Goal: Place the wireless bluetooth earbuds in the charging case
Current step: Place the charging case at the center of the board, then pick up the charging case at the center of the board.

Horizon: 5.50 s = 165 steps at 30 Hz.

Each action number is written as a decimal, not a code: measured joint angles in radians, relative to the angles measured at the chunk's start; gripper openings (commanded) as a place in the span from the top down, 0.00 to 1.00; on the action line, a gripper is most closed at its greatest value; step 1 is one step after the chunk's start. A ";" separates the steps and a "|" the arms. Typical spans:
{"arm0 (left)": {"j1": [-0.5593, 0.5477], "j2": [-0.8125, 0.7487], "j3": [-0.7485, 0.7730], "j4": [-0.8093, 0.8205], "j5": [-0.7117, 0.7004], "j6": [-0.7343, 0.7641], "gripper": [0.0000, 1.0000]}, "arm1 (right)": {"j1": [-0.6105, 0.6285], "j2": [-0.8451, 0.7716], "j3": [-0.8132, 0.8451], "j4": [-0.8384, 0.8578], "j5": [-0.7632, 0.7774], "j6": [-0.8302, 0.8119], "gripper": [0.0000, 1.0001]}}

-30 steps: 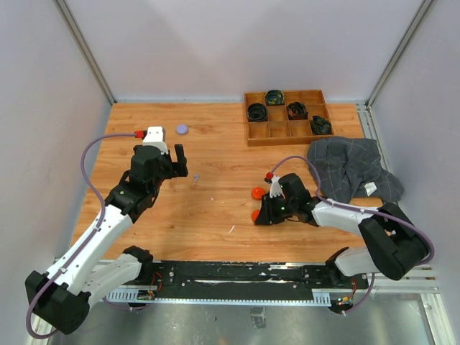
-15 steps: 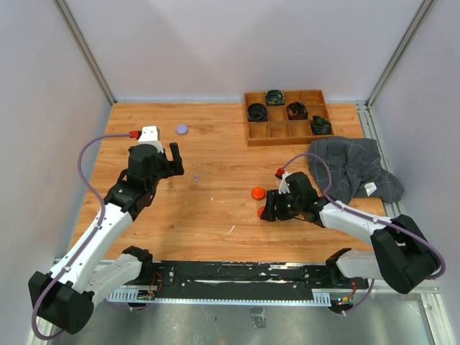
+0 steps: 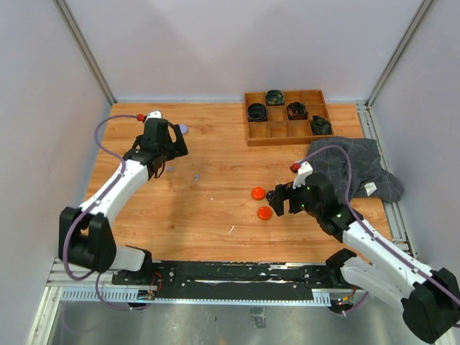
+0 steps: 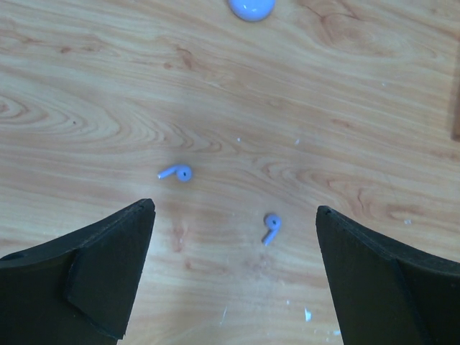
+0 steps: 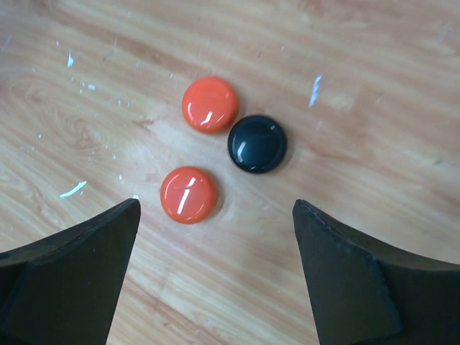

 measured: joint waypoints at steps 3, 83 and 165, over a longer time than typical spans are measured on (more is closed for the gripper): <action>0.032 0.126 0.073 0.010 0.012 -0.016 0.01 | -0.002 -0.082 0.000 0.002 0.049 -0.050 0.05; -0.308 -0.072 -0.003 0.130 0.406 0.898 0.59 | -0.008 0.060 0.113 0.223 -0.377 -0.085 0.01; -0.711 -0.249 -0.117 0.302 0.216 0.893 0.20 | -0.073 0.210 0.040 0.805 -0.680 -0.013 0.99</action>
